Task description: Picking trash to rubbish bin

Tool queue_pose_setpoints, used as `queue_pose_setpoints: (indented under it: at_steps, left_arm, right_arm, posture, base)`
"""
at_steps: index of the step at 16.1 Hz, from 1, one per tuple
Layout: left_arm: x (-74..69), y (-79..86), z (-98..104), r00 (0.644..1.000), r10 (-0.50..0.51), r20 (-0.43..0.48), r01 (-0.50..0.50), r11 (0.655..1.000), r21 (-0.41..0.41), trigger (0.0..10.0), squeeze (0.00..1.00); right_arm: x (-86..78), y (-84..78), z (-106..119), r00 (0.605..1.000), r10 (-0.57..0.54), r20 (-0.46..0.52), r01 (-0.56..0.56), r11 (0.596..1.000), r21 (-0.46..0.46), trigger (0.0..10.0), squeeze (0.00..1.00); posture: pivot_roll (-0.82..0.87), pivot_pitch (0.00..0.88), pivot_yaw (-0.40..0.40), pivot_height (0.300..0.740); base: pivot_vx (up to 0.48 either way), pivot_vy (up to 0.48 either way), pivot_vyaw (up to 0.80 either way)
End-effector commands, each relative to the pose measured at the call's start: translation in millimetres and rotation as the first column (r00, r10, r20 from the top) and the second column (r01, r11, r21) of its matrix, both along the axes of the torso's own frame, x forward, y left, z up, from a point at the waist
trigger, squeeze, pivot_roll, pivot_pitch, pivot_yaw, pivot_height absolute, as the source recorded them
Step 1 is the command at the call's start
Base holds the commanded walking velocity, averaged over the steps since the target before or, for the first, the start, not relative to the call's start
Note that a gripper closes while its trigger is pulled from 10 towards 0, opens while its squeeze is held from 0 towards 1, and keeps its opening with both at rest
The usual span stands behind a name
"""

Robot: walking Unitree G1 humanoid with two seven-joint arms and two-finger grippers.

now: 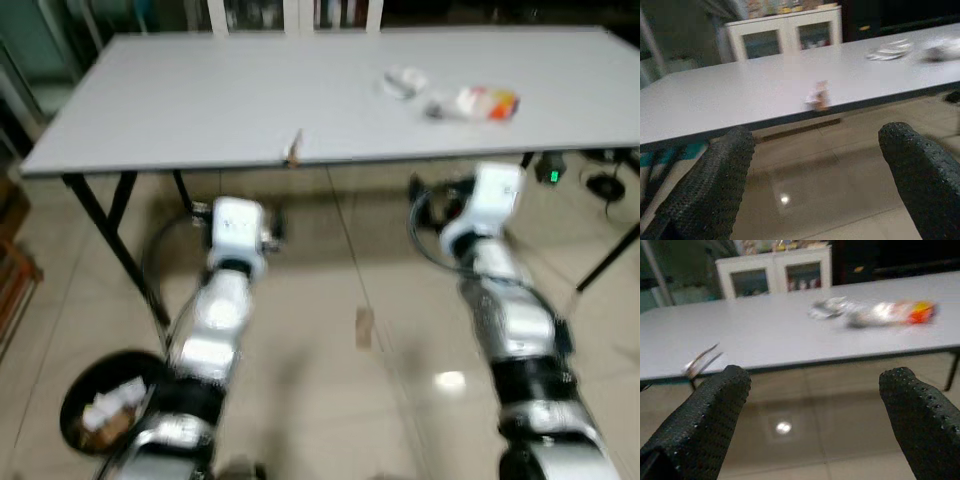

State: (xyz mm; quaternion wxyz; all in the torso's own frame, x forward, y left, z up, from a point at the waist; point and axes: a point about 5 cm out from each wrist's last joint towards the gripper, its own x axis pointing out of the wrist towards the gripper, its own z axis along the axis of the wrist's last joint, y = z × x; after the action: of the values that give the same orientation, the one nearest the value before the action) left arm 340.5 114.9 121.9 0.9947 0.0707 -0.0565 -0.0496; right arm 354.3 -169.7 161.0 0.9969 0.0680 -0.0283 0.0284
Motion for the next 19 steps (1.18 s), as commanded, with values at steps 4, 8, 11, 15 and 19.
queue_pose_setpoints:
  at_steps: [4, 8, 11, 15, 19]
  left_arm:
    - [3.1, 8.3, 5.5, 0.999, 0.028, 0.018, -0.028, 1.000, 0.007, 10.0, 0.00]
    - [3.7, 10.1, 5.7, 0.999, 0.046, 0.017, -0.046, 0.999, 0.008, 10.0, 0.00]
    - [4.6, 11.8, 6.4, 0.998, 0.058, 0.014, -0.057, 0.998, -0.010, 10.0, 0.00]
    - [5.1, 11.6, 7.6, 0.998, 0.056, 0.015, -0.055, 0.998, -0.016, 10.0, 0.00]
    - [5.5, 11.6, 8.5, 0.998, 0.054, 0.019, -0.054, 0.998, -0.016, 10.0, 0.00]
  right_arm:
    - [1.0, 6.2, 5.0, 1.000, 0.022, 0.014, -0.022, 1.000, -0.006, 10.0, 0.00]
    - [0.3, 5.5, 4.1, 1.000, 0.022, 0.011, -0.022, 0.999, 0.029, 10.0, 0.00]
    - [0.2, 6.1, 3.5, 1.000, 0.029, 0.007, -0.029, 0.999, 0.029, 10.0, 0.00]
    - [0.1, 6.9, 2.5, 0.999, 0.042, -0.001, -0.042, 0.999, 0.027, 10.0, 0.00]
    - [0.2, 8.3, 1.8, 0.999, 0.050, -0.006, -0.049, 0.998, 0.031, 10.0, 0.00]
  posture:
    - [-0.04, 0.070, -0.014, 0.740]
    - [-0.04, 0.071, -0.015, 0.740]
    - [-0.04, 0.072, -0.015, 0.740]
    - [-0.04, 0.071, -0.017, 0.740]
    - [-0.04, 0.070, -0.015, 0.740]
  base:
    - [0.245, -0.402, 0.62]
    - [0.185, -0.202, 0.00]
    - [0.000, 0.000, 0.00]
    - [0.396, 0.000, 0.00]
    - [0.451, 0.000, 0.00]
